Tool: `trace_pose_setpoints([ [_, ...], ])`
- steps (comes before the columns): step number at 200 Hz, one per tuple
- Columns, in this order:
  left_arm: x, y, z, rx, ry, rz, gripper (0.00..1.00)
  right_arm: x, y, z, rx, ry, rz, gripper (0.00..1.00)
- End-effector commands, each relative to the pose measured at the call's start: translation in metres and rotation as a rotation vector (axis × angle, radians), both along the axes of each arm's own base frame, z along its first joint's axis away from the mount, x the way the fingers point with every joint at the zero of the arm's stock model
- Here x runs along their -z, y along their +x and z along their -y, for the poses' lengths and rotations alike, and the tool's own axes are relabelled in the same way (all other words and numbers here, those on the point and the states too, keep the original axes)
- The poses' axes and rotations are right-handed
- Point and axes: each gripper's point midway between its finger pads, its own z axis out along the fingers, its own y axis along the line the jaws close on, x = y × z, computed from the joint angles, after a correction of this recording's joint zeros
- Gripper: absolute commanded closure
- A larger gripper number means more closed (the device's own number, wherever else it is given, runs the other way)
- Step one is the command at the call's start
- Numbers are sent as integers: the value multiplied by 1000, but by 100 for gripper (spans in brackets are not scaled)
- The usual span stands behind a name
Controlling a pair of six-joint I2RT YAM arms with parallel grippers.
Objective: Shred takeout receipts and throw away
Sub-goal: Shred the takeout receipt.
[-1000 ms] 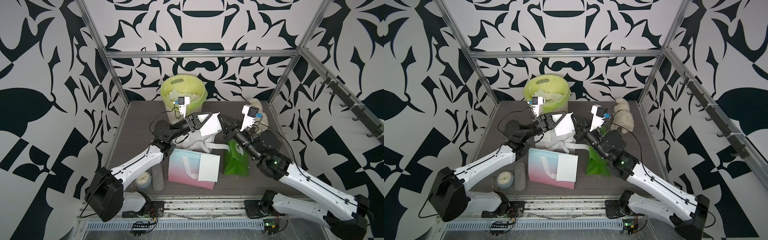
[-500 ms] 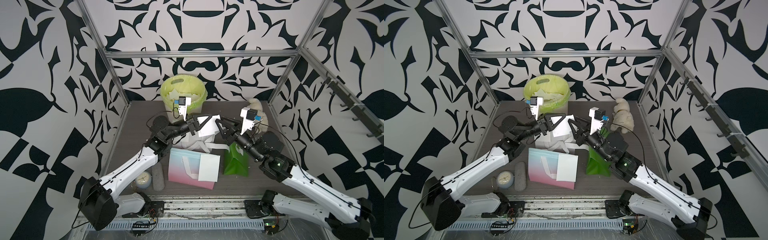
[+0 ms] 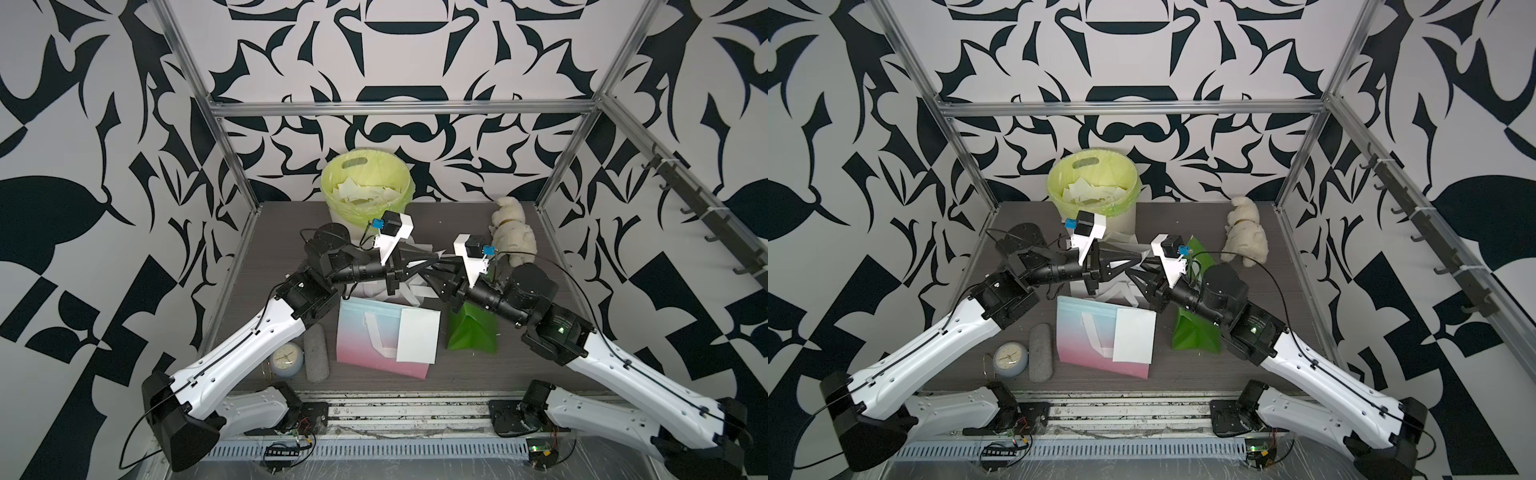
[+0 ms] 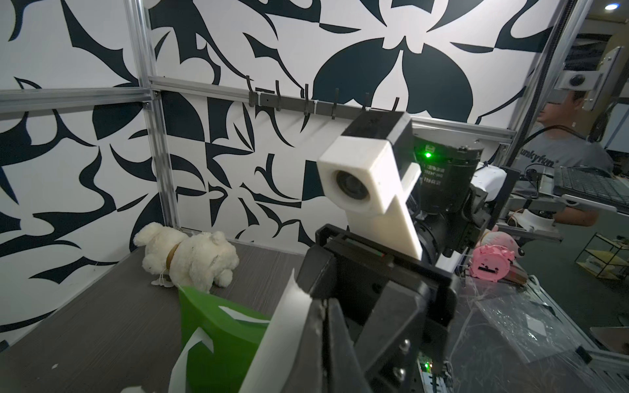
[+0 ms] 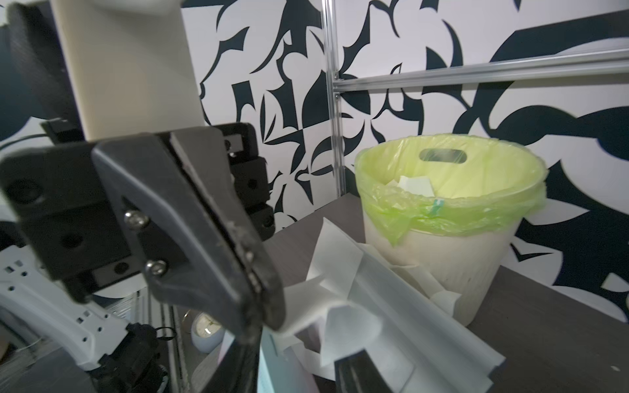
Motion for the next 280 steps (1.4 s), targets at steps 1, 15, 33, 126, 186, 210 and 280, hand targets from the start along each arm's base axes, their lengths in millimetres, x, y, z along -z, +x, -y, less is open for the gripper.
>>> trace_pose_setpoints([
  [1,-5,-7,-1,23,13,63,100,-35,-15,2,-55,53,110,63],
  [15,-7,-9,-3,23,10,80,100,-36,-17,4,-55,43,128,55],
  [33,-11,-11,-7,9,9,126,100,-35,-21,9,-56,17,159,44],
  [126,-19,-33,-15,87,48,227,100,-42,-44,15,-137,-116,325,31],
  [186,-15,-32,-11,111,81,196,100,-44,-41,5,-172,-177,332,54],
  [210,-13,-30,-10,110,95,181,100,-42,-39,4,-170,-205,337,60],
  [280,-16,-26,-7,106,88,158,100,-35,-30,-1,-158,-262,311,96],
])
